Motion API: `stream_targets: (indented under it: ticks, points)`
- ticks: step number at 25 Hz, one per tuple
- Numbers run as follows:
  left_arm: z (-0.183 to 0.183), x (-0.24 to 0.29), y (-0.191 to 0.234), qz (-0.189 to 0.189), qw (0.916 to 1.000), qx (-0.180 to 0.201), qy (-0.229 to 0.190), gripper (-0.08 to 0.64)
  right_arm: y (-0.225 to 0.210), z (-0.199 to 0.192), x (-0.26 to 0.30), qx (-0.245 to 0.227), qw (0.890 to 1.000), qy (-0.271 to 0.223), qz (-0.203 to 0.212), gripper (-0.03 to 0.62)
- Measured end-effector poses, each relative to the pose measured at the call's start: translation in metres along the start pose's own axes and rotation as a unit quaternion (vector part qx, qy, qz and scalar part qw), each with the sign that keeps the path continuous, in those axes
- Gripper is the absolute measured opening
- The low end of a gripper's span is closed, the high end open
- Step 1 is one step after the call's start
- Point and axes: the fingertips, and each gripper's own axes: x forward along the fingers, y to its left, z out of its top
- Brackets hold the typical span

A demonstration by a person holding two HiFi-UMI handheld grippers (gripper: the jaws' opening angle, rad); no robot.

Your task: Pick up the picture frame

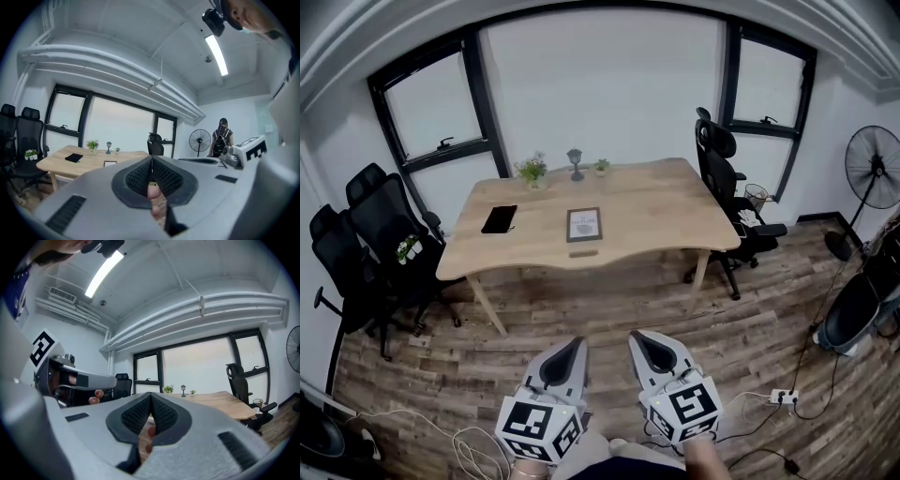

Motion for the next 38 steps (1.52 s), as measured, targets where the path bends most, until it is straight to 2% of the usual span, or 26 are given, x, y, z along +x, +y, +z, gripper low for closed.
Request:
stream_targets:
  ticks: [7,20,38]
  points:
    - [-0.002,0.013,0.002,0.002,1.0,-0.004,0.002,0.005,-0.014,-0.005,0.009,0.014,1.0,0.002,-0.001,0.0]
    - [0.001,0.056,0.02,-0.005,0.9999,-0.007,0.006,0.005,-0.039,-0.007,0.046,0.012,1.0,0.006,-0.001,0.0]
    - [0.015,0.134,0.072,-0.051,0.9984,-0.012,0.02,0.005,-0.078,-0.003,0.128,-0.002,0.999,0.026,-0.031,0.0]
